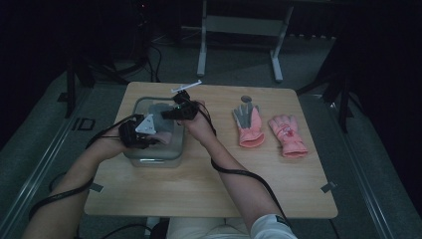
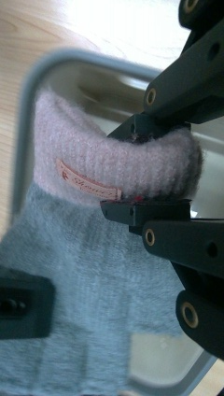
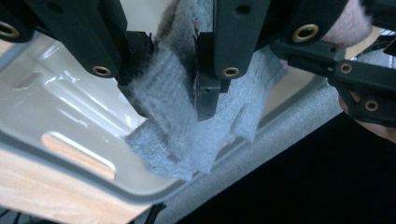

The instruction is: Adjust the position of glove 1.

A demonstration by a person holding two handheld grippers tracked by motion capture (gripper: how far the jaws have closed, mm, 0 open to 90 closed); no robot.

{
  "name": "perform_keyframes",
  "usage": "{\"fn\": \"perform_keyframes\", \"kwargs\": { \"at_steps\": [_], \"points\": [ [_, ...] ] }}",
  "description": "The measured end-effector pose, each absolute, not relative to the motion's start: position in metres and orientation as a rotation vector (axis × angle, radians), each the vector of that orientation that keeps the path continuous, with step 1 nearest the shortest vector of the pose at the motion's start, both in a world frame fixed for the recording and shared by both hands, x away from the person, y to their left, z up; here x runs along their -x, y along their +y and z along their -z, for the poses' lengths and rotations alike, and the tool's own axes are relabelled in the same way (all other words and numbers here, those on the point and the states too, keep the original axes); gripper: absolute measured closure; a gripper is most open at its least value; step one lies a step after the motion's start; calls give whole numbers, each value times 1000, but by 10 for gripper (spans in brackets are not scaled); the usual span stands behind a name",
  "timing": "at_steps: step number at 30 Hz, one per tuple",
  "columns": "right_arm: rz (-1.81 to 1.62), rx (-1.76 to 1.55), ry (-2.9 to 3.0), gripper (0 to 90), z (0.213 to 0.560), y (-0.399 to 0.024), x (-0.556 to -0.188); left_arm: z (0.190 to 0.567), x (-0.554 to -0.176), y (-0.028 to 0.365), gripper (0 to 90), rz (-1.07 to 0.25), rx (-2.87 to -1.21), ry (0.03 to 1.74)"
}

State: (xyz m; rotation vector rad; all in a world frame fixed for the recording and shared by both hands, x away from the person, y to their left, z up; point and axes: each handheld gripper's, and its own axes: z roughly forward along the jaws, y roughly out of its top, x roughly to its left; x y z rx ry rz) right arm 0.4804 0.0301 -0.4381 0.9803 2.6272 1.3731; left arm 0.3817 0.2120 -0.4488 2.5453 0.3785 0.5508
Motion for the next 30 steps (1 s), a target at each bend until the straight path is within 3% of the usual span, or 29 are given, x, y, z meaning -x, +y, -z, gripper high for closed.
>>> {"fn": "perform_keyframes", "kwargs": {
  "at_steps": [15, 28, 30],
  "points": [
    [-1220, -1076, 2691, 717, 480, 45, -500, 490, -417, 201, 687, -421, -2700, 344],
    [-1062, -1097, 2679, 688, 486, 42, -508, 501, -428, 189, 683, -375, -2771, 331],
    [-1082, -1125, 2686, 630, 486, 39, -511, 502, -430, 187, 681, -343, -2785, 332]
  ]
}}
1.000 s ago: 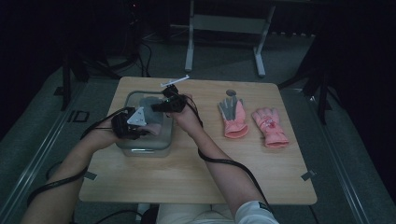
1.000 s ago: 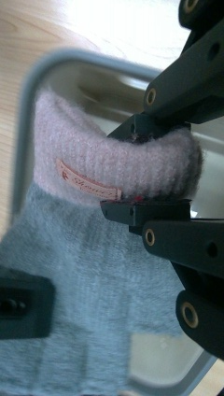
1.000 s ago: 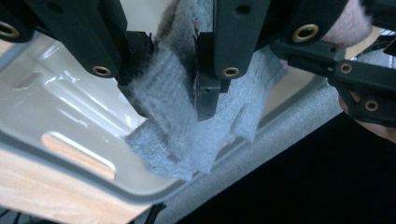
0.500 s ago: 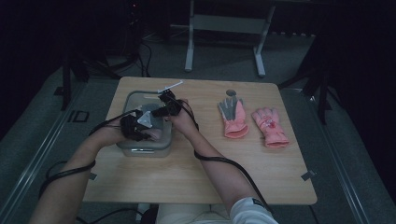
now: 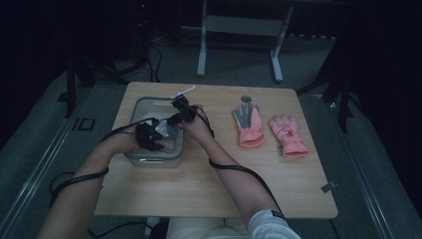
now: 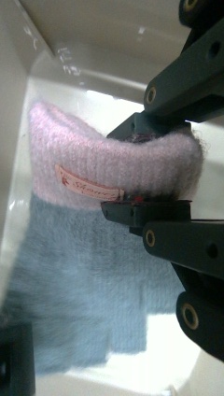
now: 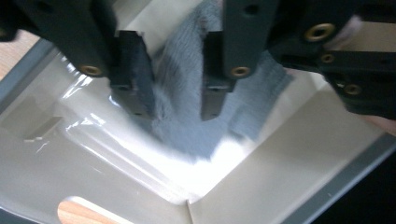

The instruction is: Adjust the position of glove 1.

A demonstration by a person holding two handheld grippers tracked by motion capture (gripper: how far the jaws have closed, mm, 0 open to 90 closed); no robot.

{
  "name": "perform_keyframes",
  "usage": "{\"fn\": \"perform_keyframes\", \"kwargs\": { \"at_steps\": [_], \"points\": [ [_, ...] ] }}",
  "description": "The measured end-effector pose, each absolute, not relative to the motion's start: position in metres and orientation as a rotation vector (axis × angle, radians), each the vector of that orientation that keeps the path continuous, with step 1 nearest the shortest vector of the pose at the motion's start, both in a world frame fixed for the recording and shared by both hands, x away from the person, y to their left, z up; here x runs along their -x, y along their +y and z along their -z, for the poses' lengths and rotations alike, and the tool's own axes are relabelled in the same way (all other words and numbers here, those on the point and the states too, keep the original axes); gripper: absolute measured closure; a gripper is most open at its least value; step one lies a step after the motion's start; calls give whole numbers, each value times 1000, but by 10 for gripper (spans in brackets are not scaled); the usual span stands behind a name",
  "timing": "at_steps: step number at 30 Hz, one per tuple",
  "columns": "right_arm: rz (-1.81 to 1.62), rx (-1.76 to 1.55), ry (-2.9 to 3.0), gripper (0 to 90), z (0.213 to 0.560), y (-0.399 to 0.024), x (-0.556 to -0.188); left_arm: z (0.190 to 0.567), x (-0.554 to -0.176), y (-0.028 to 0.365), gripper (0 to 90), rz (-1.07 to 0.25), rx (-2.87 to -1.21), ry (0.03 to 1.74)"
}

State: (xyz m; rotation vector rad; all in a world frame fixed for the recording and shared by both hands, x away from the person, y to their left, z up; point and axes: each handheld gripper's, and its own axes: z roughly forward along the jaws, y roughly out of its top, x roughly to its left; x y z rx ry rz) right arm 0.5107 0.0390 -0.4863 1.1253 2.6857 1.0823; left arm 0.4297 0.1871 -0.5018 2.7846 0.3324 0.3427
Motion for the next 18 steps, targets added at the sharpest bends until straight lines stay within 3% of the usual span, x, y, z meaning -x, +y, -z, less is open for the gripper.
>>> {"fn": "perform_keyframes", "kwargs": {
  "at_steps": [7, 13, 18],
  "points": [
    [-1143, -1093, 2672, 569, 477, 26, -505, 502, -434, 186, 624, -311, -2797, 355],
    [-1249, -1036, 2634, 526, 454, 3, -494, 494, -433, 190, 368, -342, -2788, 496],
    [-1312, -977, 2613, 457, 436, -15, -480, 471, -427, 196, 262, -399, -2695, 584]
  ]
}}
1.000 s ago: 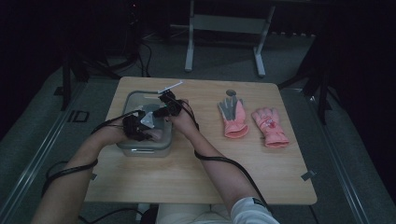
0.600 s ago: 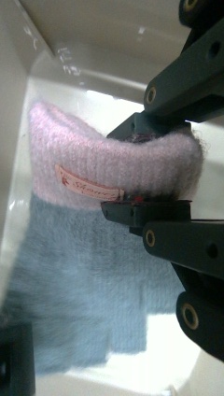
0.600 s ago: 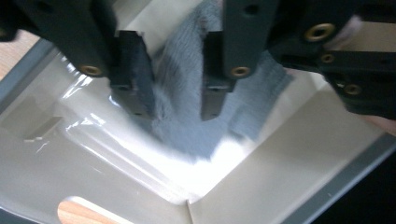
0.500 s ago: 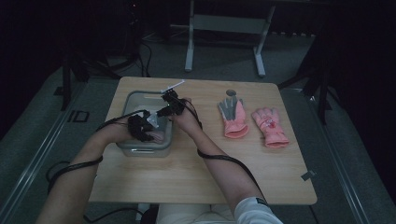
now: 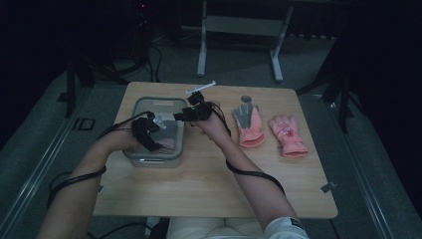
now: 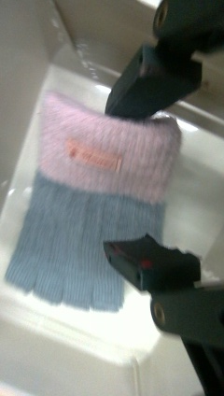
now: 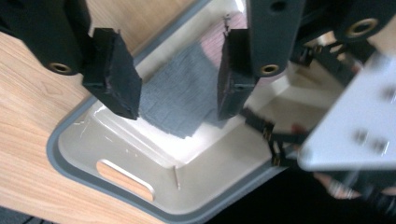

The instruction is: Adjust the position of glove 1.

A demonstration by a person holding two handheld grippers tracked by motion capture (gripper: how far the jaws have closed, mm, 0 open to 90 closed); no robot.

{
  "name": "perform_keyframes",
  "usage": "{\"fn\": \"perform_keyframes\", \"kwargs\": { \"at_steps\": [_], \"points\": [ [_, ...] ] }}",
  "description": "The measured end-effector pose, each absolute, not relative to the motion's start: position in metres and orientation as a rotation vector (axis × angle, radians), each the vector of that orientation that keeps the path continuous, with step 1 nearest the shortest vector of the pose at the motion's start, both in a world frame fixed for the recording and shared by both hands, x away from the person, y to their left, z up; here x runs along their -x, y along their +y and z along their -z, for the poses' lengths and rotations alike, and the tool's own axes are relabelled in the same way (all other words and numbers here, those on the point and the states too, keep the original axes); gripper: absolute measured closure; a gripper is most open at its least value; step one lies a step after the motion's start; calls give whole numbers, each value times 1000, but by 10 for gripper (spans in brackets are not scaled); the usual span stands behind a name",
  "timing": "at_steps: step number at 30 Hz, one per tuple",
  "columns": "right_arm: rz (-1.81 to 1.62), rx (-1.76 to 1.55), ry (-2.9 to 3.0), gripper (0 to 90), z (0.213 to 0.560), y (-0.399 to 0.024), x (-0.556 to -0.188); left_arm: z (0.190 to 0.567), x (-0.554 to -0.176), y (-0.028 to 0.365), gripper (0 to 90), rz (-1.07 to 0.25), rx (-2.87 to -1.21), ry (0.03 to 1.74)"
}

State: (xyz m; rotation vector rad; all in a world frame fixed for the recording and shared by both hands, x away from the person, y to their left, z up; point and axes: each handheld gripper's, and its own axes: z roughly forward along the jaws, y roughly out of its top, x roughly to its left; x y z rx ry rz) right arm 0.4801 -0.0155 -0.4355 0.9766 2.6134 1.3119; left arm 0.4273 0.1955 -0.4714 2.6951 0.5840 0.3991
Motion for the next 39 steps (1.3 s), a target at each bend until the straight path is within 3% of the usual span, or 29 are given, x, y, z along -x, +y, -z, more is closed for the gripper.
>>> {"fn": "perform_keyframes", "kwargs": {
  "at_steps": [1, 3, 7, 12, 15, 23, 36, 39],
  "points": [
    [-1318, -965, 2605, 428, 432, -19, -477, 466, -425, 195, 258, -389, -2660, 603],
    [-1339, -945, 2600, 391, 427, -26, -472, 459, -420, 193, 166, -437, -2644, 633],
    [-1348, -887, 2631, 259, 424, -40, -464, 446, -412, 183, 105, -400, -2564, 671],
    [-1424, -882, 2626, 195, 423, -59, -458, 439, -402, 161, 20, -379, -2497, 654],
    [-1435, -874, 2620, 182, 426, -74, -454, 438, -393, 145, 17, -421, -2477, 613],
    [-1439, -838, 2554, 143, 427, -115, -448, 441, -379, 104, 14, -349, -2410, 563],
    [-1468, -1025, 2415, 138, 427, -177, -451, 454, -365, 48, 15, -357, -2325, 524],
    [-1380, -1011, 2399, 244, 430, -193, -452, 464, -362, 39, 14, -345, -2291, 537]
  ]
}}
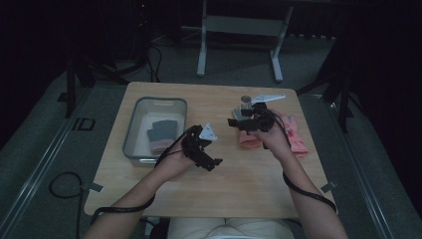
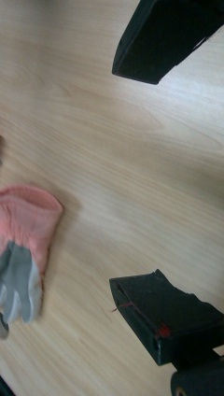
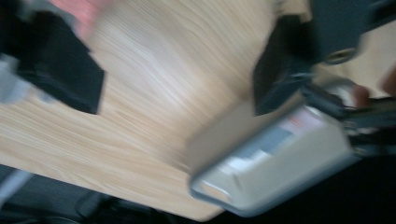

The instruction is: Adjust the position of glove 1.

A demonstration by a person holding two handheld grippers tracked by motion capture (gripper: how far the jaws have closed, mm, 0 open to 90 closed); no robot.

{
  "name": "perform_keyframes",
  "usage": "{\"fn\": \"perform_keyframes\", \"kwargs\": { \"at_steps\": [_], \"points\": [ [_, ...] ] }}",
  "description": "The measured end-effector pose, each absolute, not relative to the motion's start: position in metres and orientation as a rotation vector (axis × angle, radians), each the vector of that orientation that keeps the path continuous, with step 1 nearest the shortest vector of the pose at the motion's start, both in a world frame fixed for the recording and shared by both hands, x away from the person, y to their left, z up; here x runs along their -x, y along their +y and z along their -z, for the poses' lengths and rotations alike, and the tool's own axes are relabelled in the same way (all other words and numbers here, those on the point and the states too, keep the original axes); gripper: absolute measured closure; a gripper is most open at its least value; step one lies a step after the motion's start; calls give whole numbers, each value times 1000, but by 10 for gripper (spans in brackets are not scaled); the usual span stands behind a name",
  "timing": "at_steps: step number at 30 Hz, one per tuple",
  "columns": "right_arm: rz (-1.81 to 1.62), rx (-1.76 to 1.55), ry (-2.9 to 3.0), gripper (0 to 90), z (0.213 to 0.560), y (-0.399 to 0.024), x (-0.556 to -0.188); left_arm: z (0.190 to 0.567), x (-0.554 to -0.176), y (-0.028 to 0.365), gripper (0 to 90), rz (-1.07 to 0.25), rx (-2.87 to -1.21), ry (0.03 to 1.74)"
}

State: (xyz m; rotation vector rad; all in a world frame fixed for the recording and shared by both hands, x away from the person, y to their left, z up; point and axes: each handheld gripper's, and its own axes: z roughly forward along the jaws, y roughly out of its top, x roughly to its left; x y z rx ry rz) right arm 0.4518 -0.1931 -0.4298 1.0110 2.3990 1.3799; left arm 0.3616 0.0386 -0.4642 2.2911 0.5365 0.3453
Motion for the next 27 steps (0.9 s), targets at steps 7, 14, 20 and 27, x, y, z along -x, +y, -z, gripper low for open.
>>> {"fn": "perform_keyframes", "kwargs": {
  "at_steps": [7, 14, 20, 27],
  "points": [
    [-1271, -1208, 2300, 558, 441, -224, -470, 491, -352, 28, 15, -341, -2302, 556],
    [-1060, -1213, 2321, 613, 458, -223, -491, 520, -339, 29, 15, -291, -2194, 617],
    [-908, -1166, 2347, 577, 474, -212, -511, 533, -321, 32, 15, -403, -2173, 575],
    [-845, -1172, 2360, 538, 491, -206, -526, 548, -304, 31, 15, -398, -2128, 547]
  ]
}}
